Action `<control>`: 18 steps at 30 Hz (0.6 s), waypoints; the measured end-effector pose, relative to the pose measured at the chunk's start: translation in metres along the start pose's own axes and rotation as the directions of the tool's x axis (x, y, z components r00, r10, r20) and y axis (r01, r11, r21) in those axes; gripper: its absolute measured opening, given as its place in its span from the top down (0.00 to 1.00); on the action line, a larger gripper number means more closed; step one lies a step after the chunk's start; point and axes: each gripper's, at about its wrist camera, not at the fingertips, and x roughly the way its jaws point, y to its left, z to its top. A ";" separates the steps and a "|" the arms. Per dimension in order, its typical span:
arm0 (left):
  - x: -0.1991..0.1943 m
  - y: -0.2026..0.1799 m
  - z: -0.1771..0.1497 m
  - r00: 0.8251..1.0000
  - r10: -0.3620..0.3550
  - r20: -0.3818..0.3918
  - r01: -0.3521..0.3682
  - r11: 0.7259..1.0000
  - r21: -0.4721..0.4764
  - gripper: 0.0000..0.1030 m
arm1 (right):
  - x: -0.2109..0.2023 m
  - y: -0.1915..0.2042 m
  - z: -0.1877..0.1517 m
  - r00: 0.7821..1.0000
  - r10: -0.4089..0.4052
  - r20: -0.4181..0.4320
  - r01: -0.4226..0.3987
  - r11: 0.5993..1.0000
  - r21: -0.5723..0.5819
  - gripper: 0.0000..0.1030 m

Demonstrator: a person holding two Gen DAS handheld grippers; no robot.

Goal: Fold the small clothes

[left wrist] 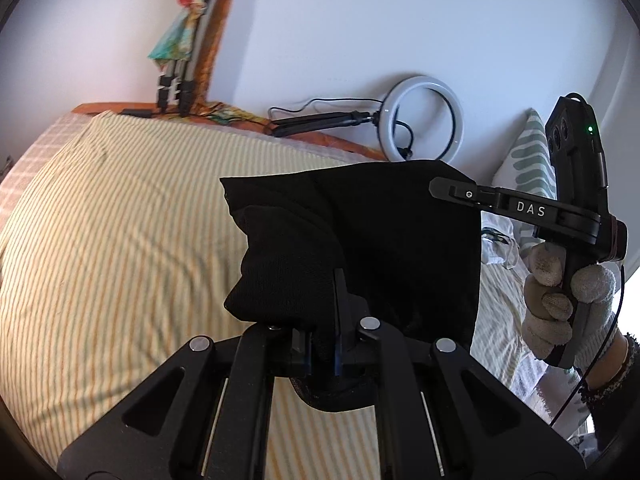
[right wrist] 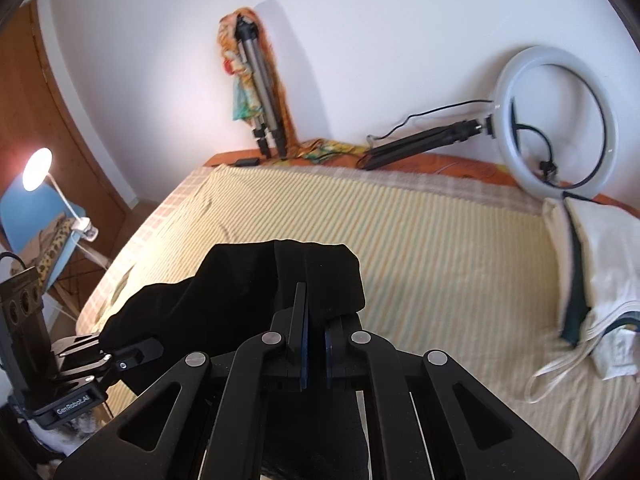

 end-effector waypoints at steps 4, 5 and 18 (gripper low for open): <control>0.018 -0.031 0.014 0.999 -0.032 -0.012 0.032 0.998 0.052 0.96 | -0.018 -0.026 0.005 0.999 -0.039 0.016 0.039 0.999 0.011 0.96; 0.023 -0.040 0.018 0.999 -0.040 -0.015 0.041 0.997 0.065 0.96 | -0.023 -0.034 0.007 0.999 -0.047 0.022 0.047 0.999 0.017 0.96; 0.109 -0.171 0.058 0.983 -0.179 -0.038 0.183 0.971 0.152 0.96 | -0.092 -0.161 0.032 0.983 -0.168 0.077 0.161 0.983 0.087 0.96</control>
